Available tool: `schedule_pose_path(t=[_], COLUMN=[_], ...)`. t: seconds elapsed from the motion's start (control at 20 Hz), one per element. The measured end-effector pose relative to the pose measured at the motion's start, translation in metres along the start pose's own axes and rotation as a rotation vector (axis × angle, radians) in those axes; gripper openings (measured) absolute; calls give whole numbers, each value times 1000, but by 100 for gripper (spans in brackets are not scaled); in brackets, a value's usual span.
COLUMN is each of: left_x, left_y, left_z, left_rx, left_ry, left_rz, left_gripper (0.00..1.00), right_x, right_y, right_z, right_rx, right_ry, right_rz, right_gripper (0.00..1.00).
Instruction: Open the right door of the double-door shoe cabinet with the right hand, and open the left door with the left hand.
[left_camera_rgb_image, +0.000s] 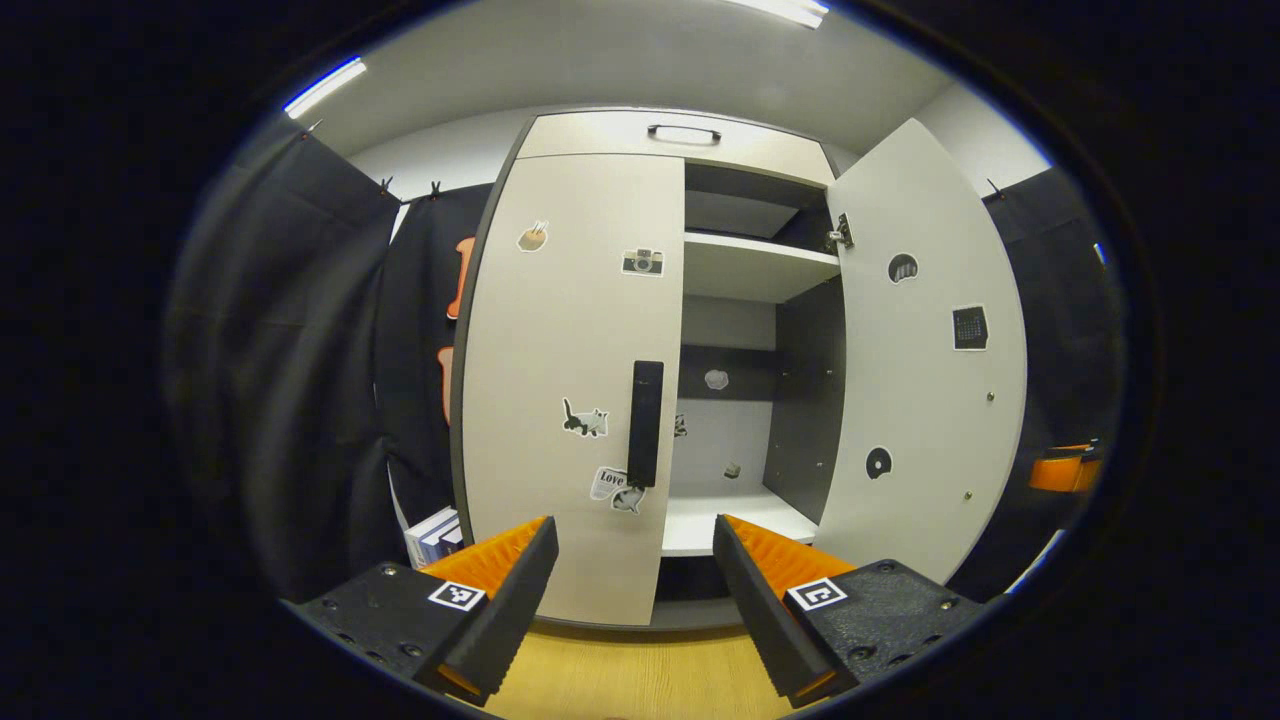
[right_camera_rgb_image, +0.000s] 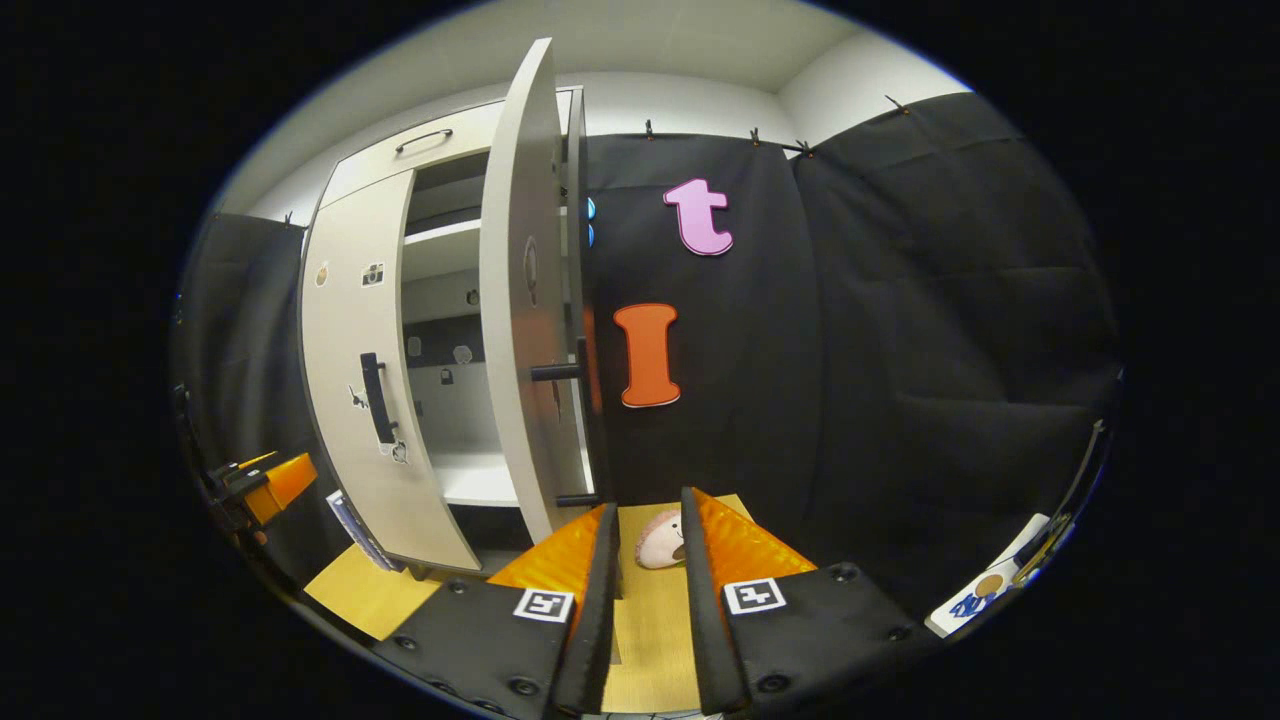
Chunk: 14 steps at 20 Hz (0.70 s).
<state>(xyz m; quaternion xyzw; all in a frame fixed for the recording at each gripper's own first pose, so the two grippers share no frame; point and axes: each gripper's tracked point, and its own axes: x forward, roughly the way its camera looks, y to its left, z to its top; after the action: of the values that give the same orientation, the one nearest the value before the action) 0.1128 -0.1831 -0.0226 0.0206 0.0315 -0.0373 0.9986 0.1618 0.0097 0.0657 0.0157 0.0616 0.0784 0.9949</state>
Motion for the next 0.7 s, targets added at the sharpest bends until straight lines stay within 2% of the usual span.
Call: schedule_pose_path(t=[0.05, 0.2, 0.25, 0.3, 0.35, 0.4, 0.45, 0.5, 0.55, 0.6, 0.7], left_x=[8, 35, 46, 56, 66, 76, 86, 97, 107, 118, 133], left_y=[-1, -6, -6, -5, -4, -5, -5, -3, -1, -1, -2], left_z=[1, 3, 4, 5, 6, 7, 7, 8, 9, 8, 9], left_rx=[4, 4, 8, 7, -2, -18, -29, -27, -11, 13, 49], left_ry=[-7, -28, -34, -38, -39, -44, -45, -46, -41, -39, -39], left_rz=[5, -4, 0, 3, 6, 9, 13, 17, 24, 31, 35], left_gripper=[95, 95, 95, 95, 95, 97, 95, 92, 95, 95, 95], right_x=[0, -3, -4, -5, -6, -7, -8, -8, -9, -10, -10], right_y=[-5, -15, -19, -23, -26, -27, -31, -34, -37, -40, -46], right_z=[-3, -3, -1, 1, 2, 2, 3, 2, 3, 2, 2], right_rx=[7, 31, 38, 43, 47, 48, 47, 45, 43, 43, 45], right_ry=[3, -3, -12, -20, -24, -27, -28, -29, -30, -31, -31], right_rz=[-3, -15, -22, -29, -34, -34, -40, -45, -52, -59, -71], right_gripper=[48, 84, 86, 76, 88, 84, 87, 99, 89, 99, 99])
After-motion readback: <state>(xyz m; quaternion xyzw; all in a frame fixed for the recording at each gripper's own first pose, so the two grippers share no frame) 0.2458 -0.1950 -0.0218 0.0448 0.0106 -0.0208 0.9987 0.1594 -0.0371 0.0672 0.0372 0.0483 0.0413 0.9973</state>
